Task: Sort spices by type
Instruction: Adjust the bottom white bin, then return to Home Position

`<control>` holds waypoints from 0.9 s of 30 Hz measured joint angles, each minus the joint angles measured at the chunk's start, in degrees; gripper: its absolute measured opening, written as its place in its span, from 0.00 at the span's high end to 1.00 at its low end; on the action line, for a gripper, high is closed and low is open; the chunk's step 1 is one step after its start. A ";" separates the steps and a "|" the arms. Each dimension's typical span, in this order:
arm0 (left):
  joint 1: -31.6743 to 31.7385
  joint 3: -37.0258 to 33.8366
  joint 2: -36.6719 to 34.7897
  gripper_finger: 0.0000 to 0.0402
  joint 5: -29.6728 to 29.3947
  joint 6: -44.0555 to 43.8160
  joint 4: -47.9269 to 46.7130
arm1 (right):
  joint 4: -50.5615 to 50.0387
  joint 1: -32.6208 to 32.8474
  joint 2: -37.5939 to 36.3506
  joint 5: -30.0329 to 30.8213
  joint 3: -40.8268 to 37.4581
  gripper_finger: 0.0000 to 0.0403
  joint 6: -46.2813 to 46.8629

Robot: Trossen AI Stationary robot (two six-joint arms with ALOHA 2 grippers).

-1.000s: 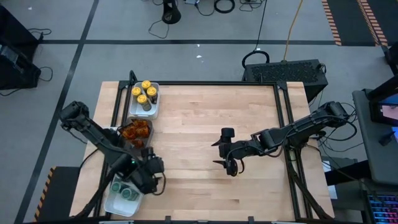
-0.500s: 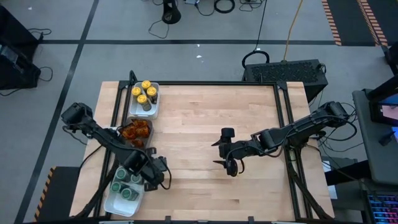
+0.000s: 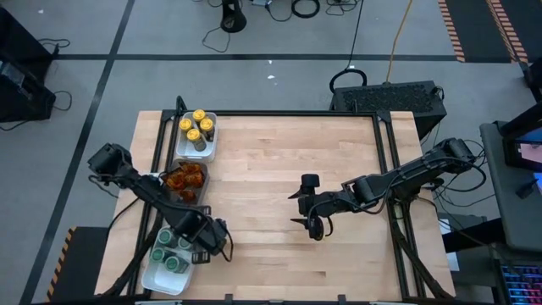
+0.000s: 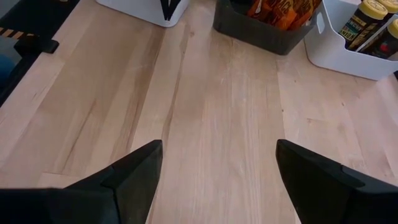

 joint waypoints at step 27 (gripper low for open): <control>2.97 6.80 -3.72 0.99 -13.77 10.40 -7.54 | 0.37 -0.17 0.00 0.02 -0.02 0.26 -1.99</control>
